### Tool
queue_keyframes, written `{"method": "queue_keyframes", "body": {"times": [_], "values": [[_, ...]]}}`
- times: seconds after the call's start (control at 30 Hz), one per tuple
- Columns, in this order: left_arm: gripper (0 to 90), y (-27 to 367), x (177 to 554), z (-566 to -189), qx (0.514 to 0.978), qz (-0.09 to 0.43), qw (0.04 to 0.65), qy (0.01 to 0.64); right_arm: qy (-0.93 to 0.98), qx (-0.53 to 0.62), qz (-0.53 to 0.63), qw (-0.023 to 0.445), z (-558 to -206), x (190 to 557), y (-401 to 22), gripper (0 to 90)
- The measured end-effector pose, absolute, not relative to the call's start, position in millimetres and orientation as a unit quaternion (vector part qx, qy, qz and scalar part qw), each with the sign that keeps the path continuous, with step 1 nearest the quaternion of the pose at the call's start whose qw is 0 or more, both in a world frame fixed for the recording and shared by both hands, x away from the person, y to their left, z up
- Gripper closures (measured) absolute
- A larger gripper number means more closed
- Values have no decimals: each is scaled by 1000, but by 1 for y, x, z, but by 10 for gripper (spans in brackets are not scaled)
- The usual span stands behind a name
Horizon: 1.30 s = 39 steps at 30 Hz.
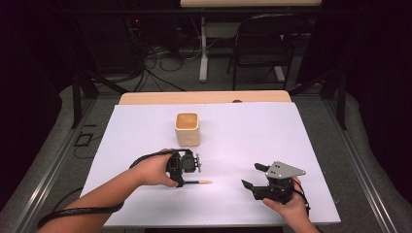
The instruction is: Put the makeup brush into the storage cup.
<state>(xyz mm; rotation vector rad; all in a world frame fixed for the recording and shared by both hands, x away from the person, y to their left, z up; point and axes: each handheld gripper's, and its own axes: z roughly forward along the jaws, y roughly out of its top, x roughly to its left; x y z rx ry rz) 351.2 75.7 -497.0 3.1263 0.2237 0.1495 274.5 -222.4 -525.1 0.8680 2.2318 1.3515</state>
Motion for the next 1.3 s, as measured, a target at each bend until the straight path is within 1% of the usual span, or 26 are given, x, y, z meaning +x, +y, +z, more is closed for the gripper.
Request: {"method": "queue_keyframes", "body": {"times": [0.2,0.3,0.33,0.5,0.57,0.83,1.3], "values": [[573,74,352,-496,997,44,11,67,796,310,482,195,-525,275,-222,264],[579,72,352,-495,997,33,7,63,796,310,482,195,-525,275,-222,264],[609,71,351,-496,998,38,3,57,797,309,481,194,-525,274,-222,264],[633,69,350,-498,998,36,3,50,797,309,481,195,-526,274,-222,264],[660,69,349,-500,998,35,3,51,796,309,482,195,-526,275,-222,264],[711,66,349,-504,999,30,0,43,796,309,483,195,-526,275,-222,264],[758,57,349,-510,999,25,-4,34,797,309,482,194,-526,275,-223,264]]}}
